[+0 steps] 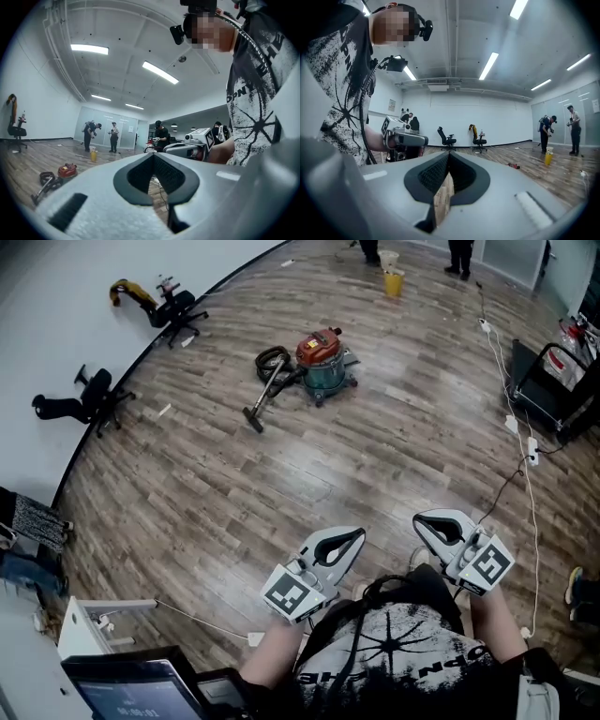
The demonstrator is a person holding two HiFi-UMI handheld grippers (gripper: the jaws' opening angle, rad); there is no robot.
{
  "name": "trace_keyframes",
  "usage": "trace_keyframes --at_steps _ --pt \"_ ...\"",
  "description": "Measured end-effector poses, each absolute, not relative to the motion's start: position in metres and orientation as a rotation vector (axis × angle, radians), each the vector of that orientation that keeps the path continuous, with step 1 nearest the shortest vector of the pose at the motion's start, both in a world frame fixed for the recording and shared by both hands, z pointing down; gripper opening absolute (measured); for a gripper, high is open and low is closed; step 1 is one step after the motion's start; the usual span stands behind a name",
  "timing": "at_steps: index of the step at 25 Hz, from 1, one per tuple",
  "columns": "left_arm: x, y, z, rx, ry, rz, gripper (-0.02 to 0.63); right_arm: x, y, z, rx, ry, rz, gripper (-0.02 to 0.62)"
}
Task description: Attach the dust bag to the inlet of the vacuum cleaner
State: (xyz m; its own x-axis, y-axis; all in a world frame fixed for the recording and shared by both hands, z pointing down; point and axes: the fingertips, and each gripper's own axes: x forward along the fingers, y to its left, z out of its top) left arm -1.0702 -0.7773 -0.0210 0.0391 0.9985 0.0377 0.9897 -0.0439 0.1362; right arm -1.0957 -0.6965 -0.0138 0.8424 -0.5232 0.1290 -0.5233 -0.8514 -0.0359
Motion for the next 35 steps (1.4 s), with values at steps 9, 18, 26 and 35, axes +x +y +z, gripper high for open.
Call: trace_keyframes --at_steps 9,18,26,35 --pt "-1.050 -0.691 -0.019 2.165 2.194 0.186 -0.006 -1.074 -0.610 -0.006 3.063 -0.778 0.204 0.005" --pt "-1.018 -0.557 -0.042 2.164 2.171 0.135 -0.006 -1.037 -0.492 -0.019 3.036 -0.845 0.138 0.005" --pt "-1.013 -0.453 -0.043 2.169 2.191 0.145 -0.006 -1.033 -0.404 -0.015 3.035 -0.904 0.074 0.005" --pt "-1.012 -0.380 -0.037 2.181 2.220 0.162 -0.006 -1.034 -0.332 0.001 3.059 -0.913 0.045 0.005"
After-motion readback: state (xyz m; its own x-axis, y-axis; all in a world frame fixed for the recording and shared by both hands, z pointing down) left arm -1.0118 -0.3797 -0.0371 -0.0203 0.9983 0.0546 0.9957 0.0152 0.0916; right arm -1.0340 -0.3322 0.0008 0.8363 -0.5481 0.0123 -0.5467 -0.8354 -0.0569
